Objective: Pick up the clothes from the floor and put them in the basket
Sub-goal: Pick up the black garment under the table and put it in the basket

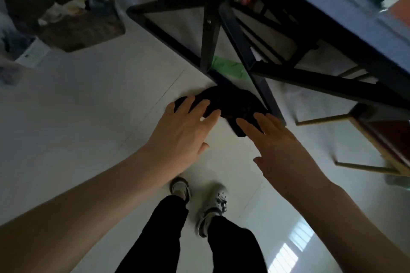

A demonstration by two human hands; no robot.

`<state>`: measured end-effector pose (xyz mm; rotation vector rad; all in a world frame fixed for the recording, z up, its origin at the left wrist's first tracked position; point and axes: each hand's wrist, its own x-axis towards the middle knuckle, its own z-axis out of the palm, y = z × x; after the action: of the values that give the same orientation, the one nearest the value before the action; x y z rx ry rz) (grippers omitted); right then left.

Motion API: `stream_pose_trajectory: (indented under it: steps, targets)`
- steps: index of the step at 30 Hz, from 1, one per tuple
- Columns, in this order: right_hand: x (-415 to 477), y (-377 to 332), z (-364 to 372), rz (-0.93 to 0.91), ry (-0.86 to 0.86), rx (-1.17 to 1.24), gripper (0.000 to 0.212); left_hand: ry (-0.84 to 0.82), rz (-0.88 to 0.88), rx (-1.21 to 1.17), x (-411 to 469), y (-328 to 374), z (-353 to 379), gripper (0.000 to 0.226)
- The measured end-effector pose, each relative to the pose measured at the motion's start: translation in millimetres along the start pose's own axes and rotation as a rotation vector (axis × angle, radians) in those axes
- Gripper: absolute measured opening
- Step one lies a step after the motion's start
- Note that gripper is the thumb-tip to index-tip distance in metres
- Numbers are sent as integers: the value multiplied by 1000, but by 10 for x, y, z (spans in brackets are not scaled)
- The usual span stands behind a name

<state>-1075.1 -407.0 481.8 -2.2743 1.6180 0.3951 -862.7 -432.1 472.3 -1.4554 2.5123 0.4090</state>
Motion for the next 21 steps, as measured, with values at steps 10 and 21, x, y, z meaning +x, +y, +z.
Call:
stream_pose_trajectory:
  steps: [10,21]
  targets:
    - [1905,891,2131,-38,-191,-96,112,-170,-54,-52,1833,-483,2304,89]
    - [3383,1824,4367,25,-155,-167,131,-190,-190,-168,3520,-623,4689,115]
